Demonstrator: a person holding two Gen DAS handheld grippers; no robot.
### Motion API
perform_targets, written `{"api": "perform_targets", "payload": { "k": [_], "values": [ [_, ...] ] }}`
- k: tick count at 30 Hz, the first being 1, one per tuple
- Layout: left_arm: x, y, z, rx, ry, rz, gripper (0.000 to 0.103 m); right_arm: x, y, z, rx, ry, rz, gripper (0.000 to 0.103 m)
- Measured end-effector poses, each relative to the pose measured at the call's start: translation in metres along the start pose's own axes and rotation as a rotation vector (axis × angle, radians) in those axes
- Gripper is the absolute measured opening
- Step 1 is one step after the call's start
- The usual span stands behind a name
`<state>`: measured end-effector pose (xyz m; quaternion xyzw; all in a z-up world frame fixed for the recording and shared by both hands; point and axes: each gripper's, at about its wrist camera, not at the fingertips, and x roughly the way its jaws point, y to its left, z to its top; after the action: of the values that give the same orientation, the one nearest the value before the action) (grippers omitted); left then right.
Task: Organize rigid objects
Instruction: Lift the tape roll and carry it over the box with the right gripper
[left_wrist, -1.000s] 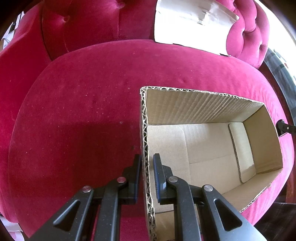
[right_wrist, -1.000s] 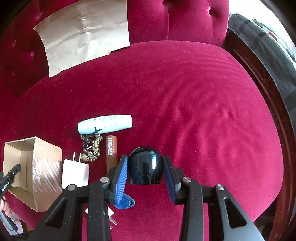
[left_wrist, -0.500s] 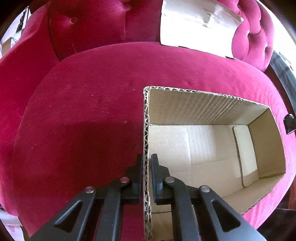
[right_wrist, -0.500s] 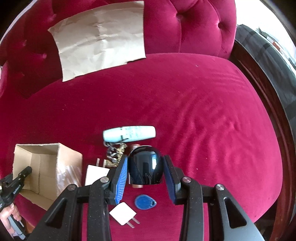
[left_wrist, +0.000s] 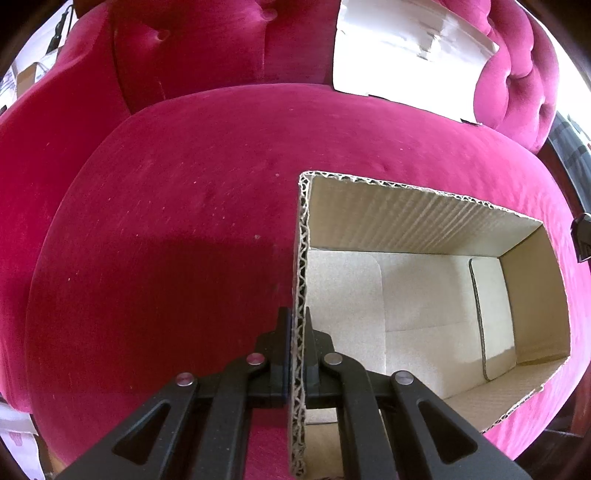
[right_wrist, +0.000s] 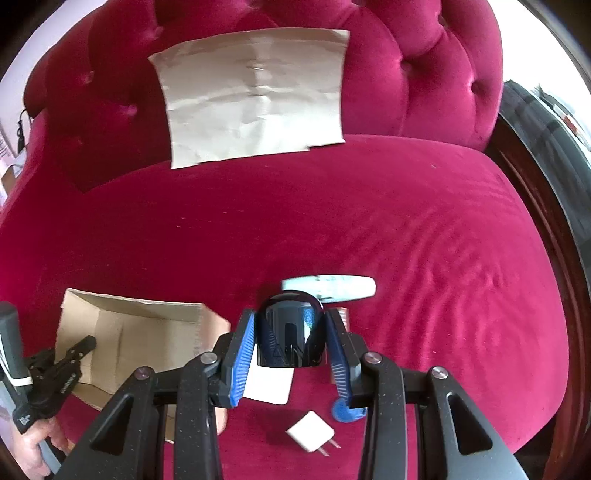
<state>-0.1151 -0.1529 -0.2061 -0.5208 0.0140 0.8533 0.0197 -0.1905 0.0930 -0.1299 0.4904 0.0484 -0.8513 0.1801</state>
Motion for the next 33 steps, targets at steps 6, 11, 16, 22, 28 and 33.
{"api": "perform_targets", "payload": {
  "k": [6,11,16,22,28,33],
  "values": [
    [-0.002,-0.002,-0.003,-0.025,-0.002,0.009,0.003,-0.001,0.023,0.000,-0.018,-0.004,0.040,0.040],
    [-0.002,-0.006,-0.004,-0.026,-0.002,0.013,0.003,-0.004,0.047,0.000,-0.043,-0.009,0.073,0.040],
    [-0.003,-0.006,-0.005,-0.041,-0.006,0.012,0.003,0.000,0.070,-0.001,-0.077,-0.001,0.092,0.040],
    [-0.003,-0.002,-0.006,-0.044,-0.003,0.003,0.003,0.009,0.095,-0.008,-0.119,0.020,0.113,0.040],
    [-0.002,-0.006,-0.006,-0.040,-0.004,0.005,0.003,0.020,0.113,-0.017,-0.133,0.051,0.127,0.040],
    [0.000,-0.008,-0.004,-0.041,-0.007,0.008,0.003,0.024,0.121,-0.021,-0.142,0.060,0.134,0.040]
  ]
}}
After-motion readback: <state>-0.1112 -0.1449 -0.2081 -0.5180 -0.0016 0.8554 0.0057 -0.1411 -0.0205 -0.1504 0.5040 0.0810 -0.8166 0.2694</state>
